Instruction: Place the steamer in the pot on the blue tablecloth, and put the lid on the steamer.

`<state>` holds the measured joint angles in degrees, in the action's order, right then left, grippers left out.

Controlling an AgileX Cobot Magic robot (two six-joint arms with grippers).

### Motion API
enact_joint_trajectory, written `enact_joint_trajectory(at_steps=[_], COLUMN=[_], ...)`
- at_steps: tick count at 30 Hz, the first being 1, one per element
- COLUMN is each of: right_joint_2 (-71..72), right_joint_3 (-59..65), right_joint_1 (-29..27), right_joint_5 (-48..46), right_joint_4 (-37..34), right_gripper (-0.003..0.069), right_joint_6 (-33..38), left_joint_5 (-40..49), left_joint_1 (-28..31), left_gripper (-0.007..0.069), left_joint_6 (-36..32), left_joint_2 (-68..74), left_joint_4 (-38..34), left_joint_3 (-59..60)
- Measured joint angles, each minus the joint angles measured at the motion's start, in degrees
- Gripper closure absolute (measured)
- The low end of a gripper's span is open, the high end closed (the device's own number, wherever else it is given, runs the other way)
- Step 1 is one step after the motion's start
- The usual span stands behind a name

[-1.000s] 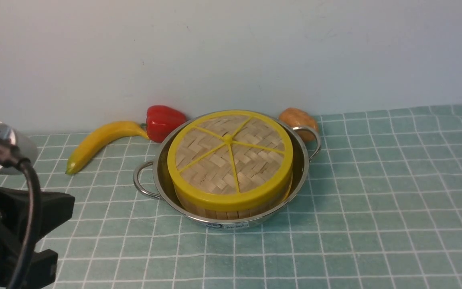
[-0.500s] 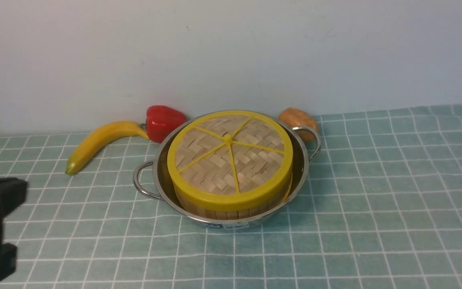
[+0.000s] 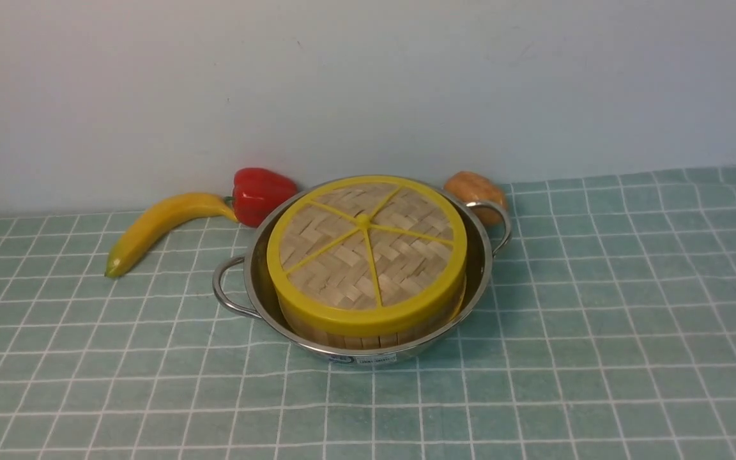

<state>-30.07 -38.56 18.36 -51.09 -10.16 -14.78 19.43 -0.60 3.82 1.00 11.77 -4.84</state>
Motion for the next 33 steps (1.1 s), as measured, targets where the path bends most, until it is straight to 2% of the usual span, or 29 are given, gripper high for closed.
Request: enact_joint_trajectory(at_steps=[8,22,26,29,30,31,33], right_joint_2=[0.00,0.00,0.45,2.65,6.83,6.84,13.39], right_joint_3=[0.00,0.00,0.35,2.49,6.17,6.63,12.51], right_joint_1=[0.00,0.00,-0.49,-2.81,-5.90,-5.90,-8.52], right_joint_5=[0.00,0.00,0.78,4.57,11.92,12.64,20.84], right_joint_4=[-0.06,-0.06,3.16,6.04,8.99,8.99,12.26], right_gripper=[0.0517,0.0466,0.0454,0.0449,0.0443,0.0443,0.0436], right_joint_6=[0.00,0.05,3.65,6.11,7.03,7.18,7.58], left_joint_5=[-1.40,-1.34,-1.41,-1.41,-1.41,-1.41,-1.41], left_joint_1=[0.36,0.36,0.36,0.36,0.36,0.36,0.36], left_gripper=[0.0565,0.0520,0.0508,0.0507,0.0505,0.0504,0.0498], left_joint_6=[1.63,1.63,1.63,1.63,1.63,1.63,1.63], left_joint_2=[-0.95,-1.02,-1.02,-1.02,-1.02,-1.02,-1.02], left_joint_4=[0.84,0.84,0.84,0.84,0.84,0.84,0.84], left_joint_3=[4.84,5.26,5.26,5.26,5.26,5.26,5.26])
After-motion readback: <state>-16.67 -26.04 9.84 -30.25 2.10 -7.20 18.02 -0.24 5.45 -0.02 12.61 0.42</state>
